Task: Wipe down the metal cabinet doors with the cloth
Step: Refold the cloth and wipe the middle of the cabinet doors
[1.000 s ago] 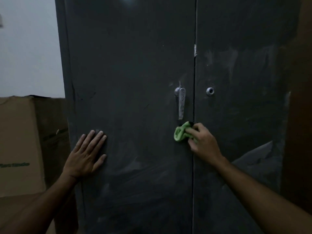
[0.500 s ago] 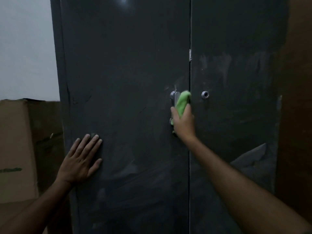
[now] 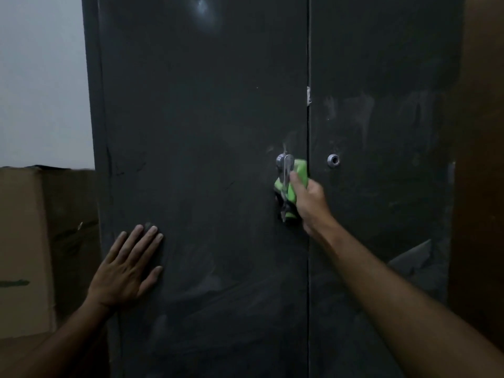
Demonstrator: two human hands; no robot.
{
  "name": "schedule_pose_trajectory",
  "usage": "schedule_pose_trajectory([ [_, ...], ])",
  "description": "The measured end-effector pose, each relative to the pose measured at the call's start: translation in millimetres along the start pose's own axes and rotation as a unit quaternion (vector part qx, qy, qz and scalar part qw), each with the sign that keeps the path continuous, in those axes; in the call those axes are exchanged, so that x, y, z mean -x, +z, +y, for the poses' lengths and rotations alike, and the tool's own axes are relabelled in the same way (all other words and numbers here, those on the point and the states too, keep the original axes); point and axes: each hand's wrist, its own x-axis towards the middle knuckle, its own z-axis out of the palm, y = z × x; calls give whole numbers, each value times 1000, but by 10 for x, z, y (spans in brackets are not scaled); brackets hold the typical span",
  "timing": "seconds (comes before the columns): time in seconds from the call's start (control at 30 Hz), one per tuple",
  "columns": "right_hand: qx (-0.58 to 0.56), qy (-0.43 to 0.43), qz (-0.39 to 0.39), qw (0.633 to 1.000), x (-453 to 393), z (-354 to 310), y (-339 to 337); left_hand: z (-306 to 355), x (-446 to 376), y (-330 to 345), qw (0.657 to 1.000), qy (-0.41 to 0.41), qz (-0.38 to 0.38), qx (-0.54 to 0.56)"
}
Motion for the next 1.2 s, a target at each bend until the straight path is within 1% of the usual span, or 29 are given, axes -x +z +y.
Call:
schedule_pose_trajectory([
  [0.07, -8, -5, 33, 999, -123, -77, 76, -8, -2, 0, 1000, 0, 0, 2],
  [0.1, -12, -7, 35, 999, -99, -26, 86, -3, -4, -7, 1000, 2, -1, 4],
  [0.17, -2, 0, -1, 1000, 56, 98, -13, 10, -15, -4, 1000, 2, 5, 9],
  [0.2, 20, 6, -15, 1000, 129, 143, -87, 9, -13, 3, 1000, 2, 7, 9],
  [0.23, 62, -5, -7, 998, 187, 145, -148, 10, -11, 1, 1000, 4, 7, 11],
  [0.27, 112, -39, 16, 993, 201, 123, -163, 11, -19, -9, 1000, 4, 6, 12],
  [0.33, 187, -133, 114, 967, 173, 65, -110, -14, -20, -12, 1000, 0, -1, 12],
  [0.37, 205, -191, 166, 945, 154, 8, -48, -15, -18, -10, 1000, 1, -7, 13],
  [0.4, 227, -259, 192, 919, 127, -62, 25, -7, -18, -15, 1000, 2, -10, 15],
  [0.43, 276, -315, 179, 890, 75, -96, 99, -5, -19, -16, 1000, 2, -11, 14],
  [0.47, 345, -352, 141, 859, 14, -98, 144, -4, -15, -13, 1000, 2, -11, 11],
  [0.5, 424, -370, 95, 822, -28, -51, 163, -3, -21, -20, 1000, 2, -12, 10],
  [0.53, 502, -379, 58, 776, -42, 82, 143, -1, -30, -34, 1000, 1, -13, 10],
  [0.57, 564, -387, 36, 728, 11, 270, 91, -7, -33, -40, 1000, 1, -13, 11],
  [0.6, 607, -395, 22, 689, 96, 491, 12, -9, -30, -35, 1000, 3, -12, 9],
  [0.63, 632, -406, 14, 660, 196, 700, -96, -6, -24, -28, 1000, 6, -9, 8],
  [0.7, 659, -440, -11, 610, 312, 913, -322, -3, -21, -30, 1000, 10, -4, 9],
  [0.73, 667, -455, -18, 590, 273, 868, -375, -10, -21, -30, 1000, 12, -3, 9],
  [0.77, 671, -460, -10, 581, 192, 741, -354, -16, -29, -31, 1000, 12, -1, 7],
  [0.8, 667, -453, 12, 592, 86, 589, -275, -18, -34, -31, 1000, 10, 1, 5],
  [0.87, 641, -412, 55, 645, -92, 275, -28, -6, -30, -24, 1000, 6, 1, 2],
  [0.9, 632, -394, 58, 665, -125, 199, 71, 1, -27, -20, 1000, 6, 0, -1],
  [0.93, 629, -387, 52, 672, -116, 206, 110, 7, -22, -18, 1000, 5, -2, -4],
  [0.97, 635, -393, 43, 664, -70, 287, 82, 8, -16, -14, 1000, 5, -4, -6],
  [1.03, 659, -417, 9, 626, 113, 553, -91, -11, -16, -14, 1000, 2, -8, -7],
  [1.1, 687, -418, -36, 593, 309, 712, -241, -10, -25, -13, 1000, -1, -9, -11],
  [1.17, 703, -406, -38, 583, 307, 633, -182, 6, -19, -15, 1000, -1, -8, -11],
  [1.2, 703, -400, -22, 588, 240, 521, -62, 7, -14, -16, 1000, 1, -8, -10],
])
